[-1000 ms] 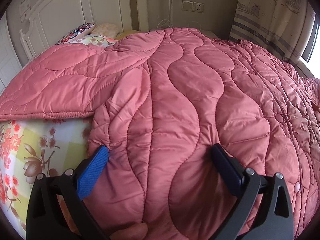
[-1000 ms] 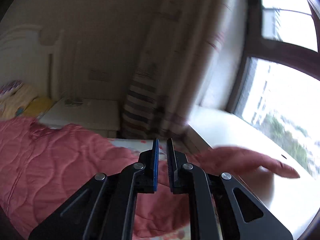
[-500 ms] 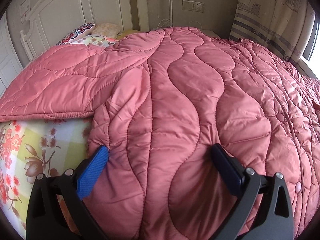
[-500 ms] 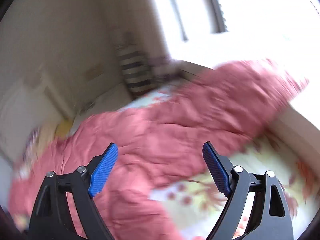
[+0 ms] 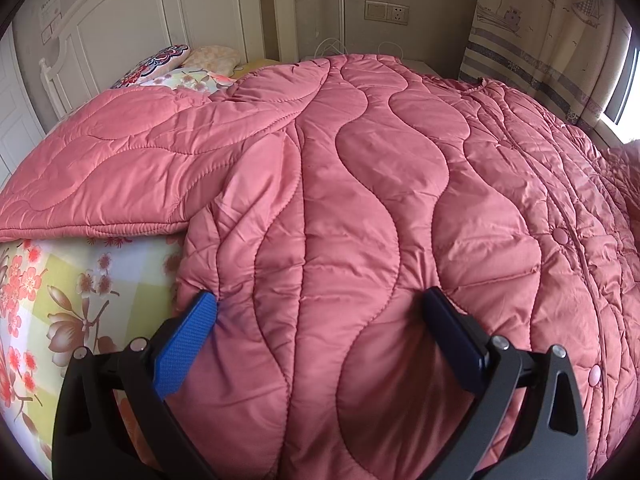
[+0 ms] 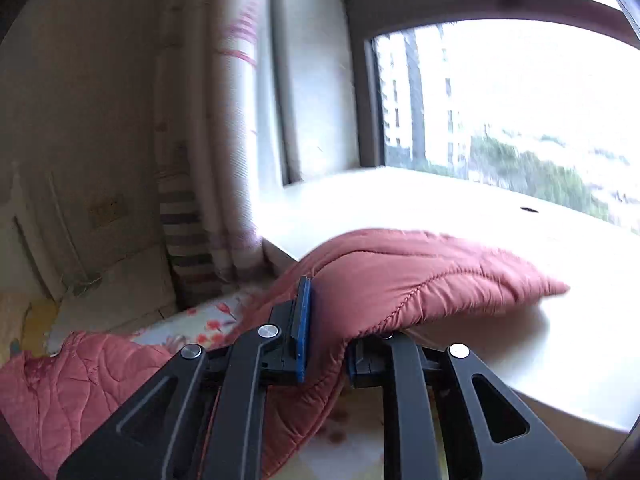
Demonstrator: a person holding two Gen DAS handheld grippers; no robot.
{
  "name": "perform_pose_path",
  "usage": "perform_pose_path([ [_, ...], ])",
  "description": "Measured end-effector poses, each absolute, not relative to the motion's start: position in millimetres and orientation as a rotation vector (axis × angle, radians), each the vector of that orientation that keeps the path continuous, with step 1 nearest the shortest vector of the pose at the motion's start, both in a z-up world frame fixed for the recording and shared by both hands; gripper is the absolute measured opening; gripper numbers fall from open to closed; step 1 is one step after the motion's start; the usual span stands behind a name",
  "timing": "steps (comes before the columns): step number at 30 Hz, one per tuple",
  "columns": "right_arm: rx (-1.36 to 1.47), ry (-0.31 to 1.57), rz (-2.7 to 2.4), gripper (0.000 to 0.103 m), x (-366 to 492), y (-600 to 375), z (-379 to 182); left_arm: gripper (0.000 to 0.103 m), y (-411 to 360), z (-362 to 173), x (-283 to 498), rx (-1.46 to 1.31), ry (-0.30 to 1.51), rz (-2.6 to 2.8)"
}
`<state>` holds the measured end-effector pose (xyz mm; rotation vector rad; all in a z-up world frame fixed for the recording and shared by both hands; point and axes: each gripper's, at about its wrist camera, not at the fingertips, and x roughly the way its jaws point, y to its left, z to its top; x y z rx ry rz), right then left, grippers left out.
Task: Fold large clothes
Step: 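Fold the held sleeve across the jacket body and release it with the right gripper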
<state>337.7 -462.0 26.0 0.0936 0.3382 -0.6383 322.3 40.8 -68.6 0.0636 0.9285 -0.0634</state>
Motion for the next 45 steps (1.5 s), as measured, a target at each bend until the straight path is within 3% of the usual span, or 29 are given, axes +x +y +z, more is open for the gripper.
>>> perform_pose_path([
  [4, -0.526, 0.331, -0.34, 0.017, 372, -302, 20, 0.101, 40, -69, 322, 0.063, 0.928, -0.064],
  [7, -0.918, 0.412, -0.129, 0.019, 362, -205, -47, 0.101, 41, -69, 322, 0.059, 0.928, -0.066],
  [10, -1.058, 0.546, -0.025, 0.025, 350, -175, -111, 0.101, 41, -69, 322, 0.058, 0.928, -0.067],
  [12, -0.979, 0.521, -0.071, 0.026, 346, -187, -109, 0.101, 41, -69, 322, 0.058, 0.927, -0.067],
  [14, -0.881, 0.55, -0.083, 0.051, 349, -206, -93, 0.101, 41, -68, 323, 0.059, 0.928, -0.066],
  [15, -0.817, 0.556, -0.081, 0.073, 350, -218, -84, 0.101, 41, -69, 322, 0.059, 0.927, -0.066],
  [16, -0.76, 0.577, -0.06, 0.083, 355, -228, -77, 0.101, 41, -69, 322, 0.059, 0.927, -0.066],
  [19, -0.496, 0.649, 0.015, 0.082, 346, -274, -52, 0.101, 41, -69, 322, 0.059, 0.927, -0.066],
  [21, -0.335, 0.671, 0.015, 0.076, 336, -301, -43, 0.101, 41, -69, 323, 0.06, 0.927, -0.065],
  [26, -0.04, 0.816, -0.09, 0.075, 349, -375, -57, 0.101, 40, -69, 323, 0.063, 0.926, -0.065],
  [29, 0.093, 0.776, -0.042, 0.075, 346, -392, -49, 0.101, 40, -69, 323, 0.063, 0.926, -0.064],
  [36, -0.041, 0.75, 0.097, 0.074, 327, -359, -49, 0.101, 33, -44, 316, 0.066, 0.924, -0.074],
  [39, -0.227, 0.838, 0.136, 0.083, 339, -329, -60, 0.101, 18, -5, 315, 0.063, 0.81, -0.127],
  [45, -0.21, 0.859, 0.134, 0.086, 338, -330, -60, 0.101, -46, 3, 379, 0.18, 0.761, -0.207],
])
